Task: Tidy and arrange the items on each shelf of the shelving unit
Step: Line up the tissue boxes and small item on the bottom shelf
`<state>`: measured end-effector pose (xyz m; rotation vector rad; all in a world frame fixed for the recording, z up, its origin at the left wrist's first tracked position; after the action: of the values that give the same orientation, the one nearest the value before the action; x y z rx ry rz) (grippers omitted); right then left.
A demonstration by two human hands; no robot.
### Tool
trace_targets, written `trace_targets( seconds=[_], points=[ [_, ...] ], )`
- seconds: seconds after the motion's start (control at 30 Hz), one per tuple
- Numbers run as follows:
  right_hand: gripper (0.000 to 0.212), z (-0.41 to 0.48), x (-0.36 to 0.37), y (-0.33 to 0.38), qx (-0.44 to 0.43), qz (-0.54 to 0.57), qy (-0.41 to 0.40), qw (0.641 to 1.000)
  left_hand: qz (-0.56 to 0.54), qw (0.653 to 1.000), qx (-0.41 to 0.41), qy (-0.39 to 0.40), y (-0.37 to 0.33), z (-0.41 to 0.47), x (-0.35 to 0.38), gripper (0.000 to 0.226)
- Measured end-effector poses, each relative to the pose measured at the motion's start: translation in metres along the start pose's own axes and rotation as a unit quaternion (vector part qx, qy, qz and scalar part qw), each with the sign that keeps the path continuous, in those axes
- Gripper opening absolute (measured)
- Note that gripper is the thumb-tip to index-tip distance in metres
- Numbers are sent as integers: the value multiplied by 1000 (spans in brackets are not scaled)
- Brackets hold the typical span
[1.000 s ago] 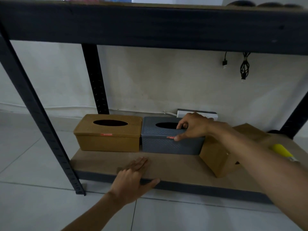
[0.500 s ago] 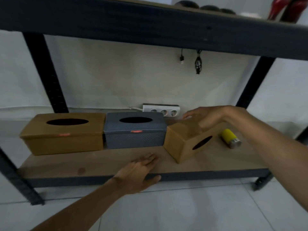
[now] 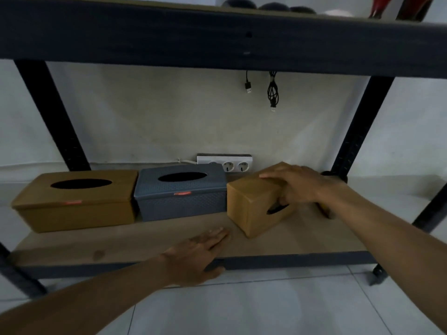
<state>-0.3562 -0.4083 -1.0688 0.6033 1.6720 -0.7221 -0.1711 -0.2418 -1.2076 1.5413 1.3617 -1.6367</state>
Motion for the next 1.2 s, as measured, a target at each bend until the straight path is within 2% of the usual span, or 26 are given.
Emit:
trace_targets(
  seconds=[0.07,0.23,0.43,0.67,0.8,0.93,1.0,1.1,1.13,1.2],
  points=[
    [88,4,-11,-5,2,12,-11,1000,21,999,12,23,-2,7,1,76],
    [51,14,-28,-19,19,71,-22,997,37,998,30,47,-9,30,2,79],
    [27,28,-32,-22,21,145,-42,988,2,999,46,24,-21,39,4,84],
    [24,47,-31,-43,73,179,-51,980,-30,998,40,22,-23,34,4,93],
    [30,66,-25,-35,65,214,-46,974,-49,997,41,33,-24,31,3,97],
    [67,83,-11,-22,79,224,-13,971,-53,997,44,27,-23,29,3,101],
    [76,85,1,-18,95,197,10,976,-53,997,46,22,-24,29,2,102],
    [54,84,12,-13,100,189,3,977,-59,997,48,19,-25,27,0,102],
    [54,83,13,-14,107,194,-10,975,-61,997,49,18,-25,28,0,102],
    [69,79,10,-12,126,200,-32,971,-60,997,51,14,-25,28,0,103]
  ],
)
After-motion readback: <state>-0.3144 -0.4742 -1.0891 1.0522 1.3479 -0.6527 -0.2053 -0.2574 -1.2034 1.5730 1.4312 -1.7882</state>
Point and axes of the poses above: each hand's wrist, its own z-axis towards the middle knuckle, its own x-axis out of the palm, y = z × x, the point moved 6 cm from there along z, towards the middle knuckle, and after that the axes turned 13 degrees about -z, right-handed, at the moved point
